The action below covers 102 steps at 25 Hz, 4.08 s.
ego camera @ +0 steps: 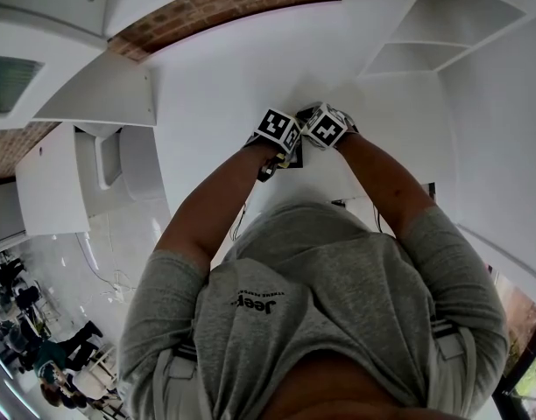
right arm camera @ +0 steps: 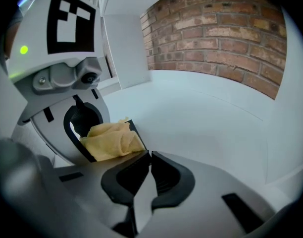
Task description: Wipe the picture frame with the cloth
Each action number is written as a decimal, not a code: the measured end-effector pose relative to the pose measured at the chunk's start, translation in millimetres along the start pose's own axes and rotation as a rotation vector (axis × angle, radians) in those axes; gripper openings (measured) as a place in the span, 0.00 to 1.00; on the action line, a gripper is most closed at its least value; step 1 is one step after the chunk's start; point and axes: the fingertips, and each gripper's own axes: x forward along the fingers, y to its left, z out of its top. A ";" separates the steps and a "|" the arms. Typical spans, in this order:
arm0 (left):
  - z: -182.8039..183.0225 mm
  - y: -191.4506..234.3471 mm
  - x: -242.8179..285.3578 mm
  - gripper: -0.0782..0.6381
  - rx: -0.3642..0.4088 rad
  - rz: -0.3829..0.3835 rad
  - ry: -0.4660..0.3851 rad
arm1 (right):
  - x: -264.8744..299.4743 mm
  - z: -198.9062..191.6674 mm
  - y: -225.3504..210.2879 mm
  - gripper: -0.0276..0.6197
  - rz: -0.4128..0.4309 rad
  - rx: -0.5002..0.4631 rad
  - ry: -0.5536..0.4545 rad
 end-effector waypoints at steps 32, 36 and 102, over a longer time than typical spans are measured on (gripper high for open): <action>-73.7 -105.5 35.0 0.23 0.251 -0.201 0.245 | 2.3 -0.8 1.5 0.07 -0.006 0.005 0.003; -66.1 -100.6 24.6 0.23 0.215 -0.194 0.194 | 2.8 -1.9 1.0 0.07 -0.018 0.006 0.003; -80.0 38.4 -354.2 0.23 -0.096 0.173 -1.171 | -261.5 124.2 28.5 0.07 -0.014 0.139 -0.684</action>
